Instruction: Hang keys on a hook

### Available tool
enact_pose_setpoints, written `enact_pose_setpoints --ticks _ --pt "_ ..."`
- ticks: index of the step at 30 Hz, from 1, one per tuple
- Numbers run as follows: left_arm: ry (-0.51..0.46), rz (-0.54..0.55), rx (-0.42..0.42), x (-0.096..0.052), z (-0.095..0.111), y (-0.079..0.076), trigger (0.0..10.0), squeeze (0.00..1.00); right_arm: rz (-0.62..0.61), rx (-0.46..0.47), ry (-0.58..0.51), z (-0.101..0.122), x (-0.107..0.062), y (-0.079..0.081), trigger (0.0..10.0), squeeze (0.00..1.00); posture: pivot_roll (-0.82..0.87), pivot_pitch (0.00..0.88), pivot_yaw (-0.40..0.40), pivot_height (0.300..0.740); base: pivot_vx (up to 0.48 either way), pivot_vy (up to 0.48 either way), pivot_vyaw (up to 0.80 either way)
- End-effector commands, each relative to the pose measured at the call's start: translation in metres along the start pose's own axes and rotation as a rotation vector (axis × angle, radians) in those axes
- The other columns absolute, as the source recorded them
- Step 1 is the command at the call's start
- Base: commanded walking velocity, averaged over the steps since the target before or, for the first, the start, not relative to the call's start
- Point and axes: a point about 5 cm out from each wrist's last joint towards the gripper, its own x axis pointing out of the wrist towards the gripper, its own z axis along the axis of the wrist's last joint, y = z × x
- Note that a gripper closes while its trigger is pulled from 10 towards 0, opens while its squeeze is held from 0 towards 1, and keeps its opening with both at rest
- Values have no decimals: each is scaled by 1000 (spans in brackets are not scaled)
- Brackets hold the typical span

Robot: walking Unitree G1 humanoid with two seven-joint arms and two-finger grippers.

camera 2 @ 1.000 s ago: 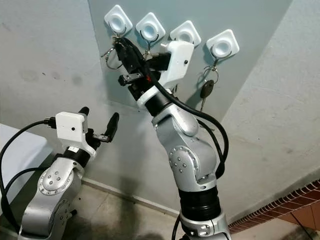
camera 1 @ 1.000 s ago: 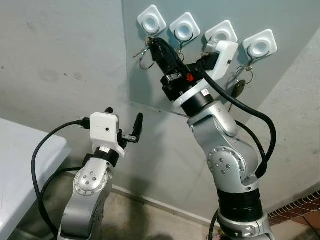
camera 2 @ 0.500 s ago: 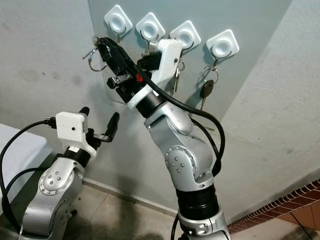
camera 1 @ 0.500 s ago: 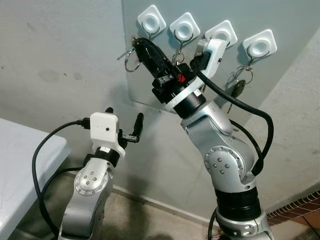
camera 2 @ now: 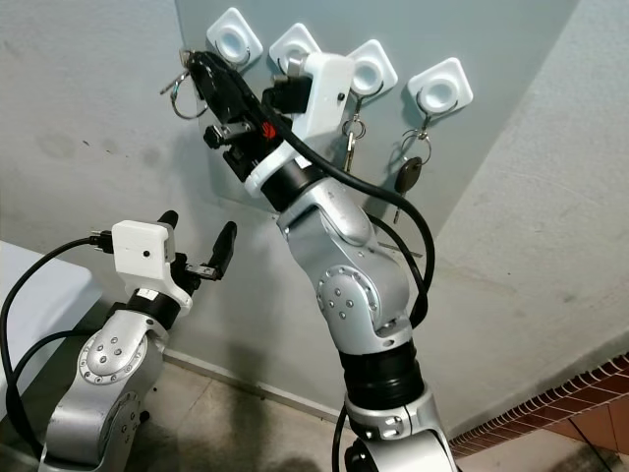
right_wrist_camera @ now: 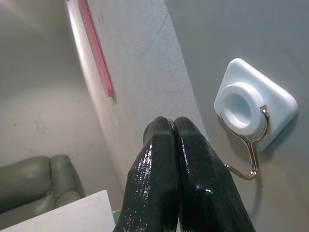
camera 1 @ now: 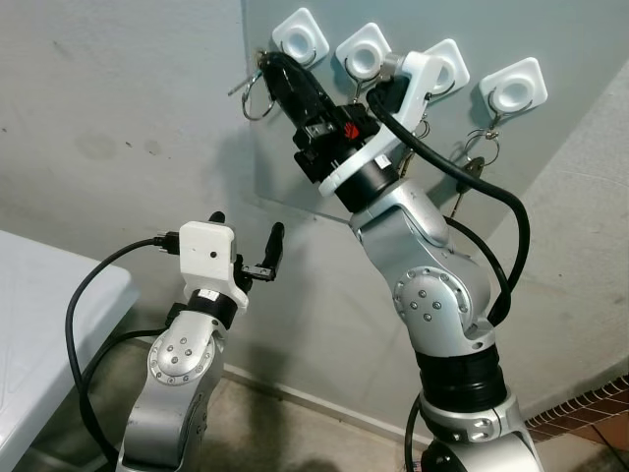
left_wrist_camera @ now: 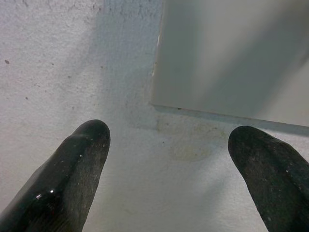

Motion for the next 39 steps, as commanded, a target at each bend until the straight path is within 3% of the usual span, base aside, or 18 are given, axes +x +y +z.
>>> enact_pose_setpoints --ticks 1,10,13,26,39 --pt "-3 -10 0 -1 2 -3 10000 0 65 51 -75 8 19 23 10000 0 2 125 -67 740 0 0 0" --pt "-4 -8 -2 -1 2 -3 10000 0 8 23 -70 8 21 15 10000 0 2 126 -68 740 0 0 0" --pt "-3 -6 -2 -1 2 -3 10000 0 -65 -26 -64 8 17 4 10000 0 -1 128 -66 740 0 0 0" --pt "-1 -17 -5 -1 1 -3 10000 0 -68 -46 -46 8 -1 -10 10000 0 -15 131 -56 740 0 0 0" --pt "4 -22 -4 -1 1 -3 10000 0 5 -21 -58 8 -23 -15 10000 0 -13 131 -47 740 0 0 0"
